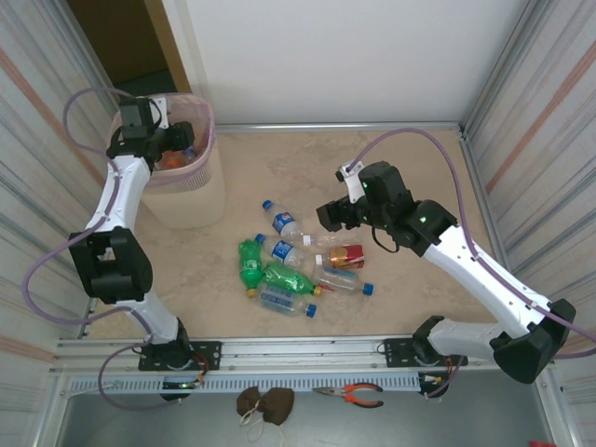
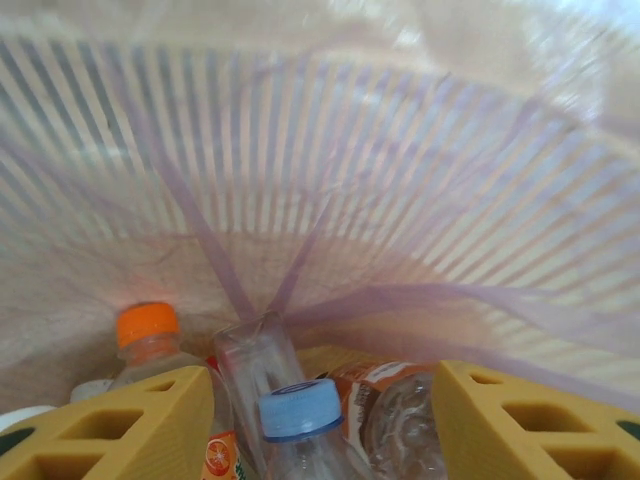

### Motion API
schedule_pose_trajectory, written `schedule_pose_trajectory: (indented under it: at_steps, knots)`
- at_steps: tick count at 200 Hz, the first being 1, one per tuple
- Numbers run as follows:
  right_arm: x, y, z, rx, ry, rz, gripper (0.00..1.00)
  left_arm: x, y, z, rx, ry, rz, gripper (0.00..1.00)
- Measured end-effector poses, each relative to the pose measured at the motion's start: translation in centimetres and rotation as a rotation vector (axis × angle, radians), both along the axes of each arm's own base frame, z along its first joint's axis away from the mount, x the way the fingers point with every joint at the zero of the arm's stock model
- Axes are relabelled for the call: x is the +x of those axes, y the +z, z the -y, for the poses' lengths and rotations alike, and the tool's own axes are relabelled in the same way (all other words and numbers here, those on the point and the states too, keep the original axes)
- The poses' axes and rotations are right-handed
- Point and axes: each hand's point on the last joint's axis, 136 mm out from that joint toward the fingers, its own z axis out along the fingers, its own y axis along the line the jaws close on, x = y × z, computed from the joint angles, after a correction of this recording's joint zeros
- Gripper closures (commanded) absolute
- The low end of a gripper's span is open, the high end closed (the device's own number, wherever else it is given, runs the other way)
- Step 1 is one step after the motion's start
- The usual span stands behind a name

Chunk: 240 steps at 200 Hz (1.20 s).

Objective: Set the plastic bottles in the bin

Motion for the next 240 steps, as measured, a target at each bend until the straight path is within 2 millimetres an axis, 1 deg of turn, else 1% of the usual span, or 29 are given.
schedule_pose_trajectory:
  at_steps: [30,51,72,97,118,136,154,174,188,207,222,240]
  knots:
    - [0.2,-0.2,0.6,0.008,-0.032,-0.023,0.12,-0.7,3.9,0.5,-0.008,-0.022,0.062,0.41]
    - [0.3,0.0,1.0,0.028,-0.058,-0.043,0.13,-1.5,7.0,1.1,-0.020,-0.049,0.110,0.43]
    - [0.6,0.1,1.7,0.055,-0.098,-0.071,0.13,-2.7,9.5,1.8,-0.033,-0.080,0.145,0.44]
    - [0.9,-0.1,2.4,0.076,-0.139,-0.117,0.14,-4.4,11.1,2.8,-0.047,-0.114,0.154,0.45]
    - [1.1,-0.7,2.6,0.081,-0.162,-0.152,0.15,-6.1,11.8,4.5,-0.056,-0.155,0.144,0.46]
    - [1.1,-1.3,2.8,0.083,-0.177,-0.185,0.15,-7.7,11.9,6.5,-0.060,-0.198,0.118,0.46]
    - [1.2,-1.8,3.2,0.084,-0.199,-0.212,0.16,-9.4,11.8,8.9,-0.060,-0.247,0.089,0.46]
    - [1.4,-2.3,3.5,0.090,-0.213,-0.240,0.16,-11.3,11.0,11.5,-0.058,-0.293,0.044,0.46]
    - [1.5,-2.8,3.6,0.085,-0.217,-0.261,0.16,-12.8,9.9,13.2,-0.053,-0.315,-0.007,0.46]
    - [1.6,-3.3,3.6,0.080,-0.217,-0.288,0.17,-14.4,7.9,14.7,-0.043,-0.328,-0.082,0.46]
    - [1.7,-3.5,3.6,0.080,-0.215,-0.297,0.16,-15.7,5.6,15.6,-0.032,-0.326,-0.150,0.46]
    - [1.5,-3.5,3.4,0.086,-0.205,-0.306,0.16,-17.4,2.8,16.2,-0.025,-0.317,-0.235,0.45]
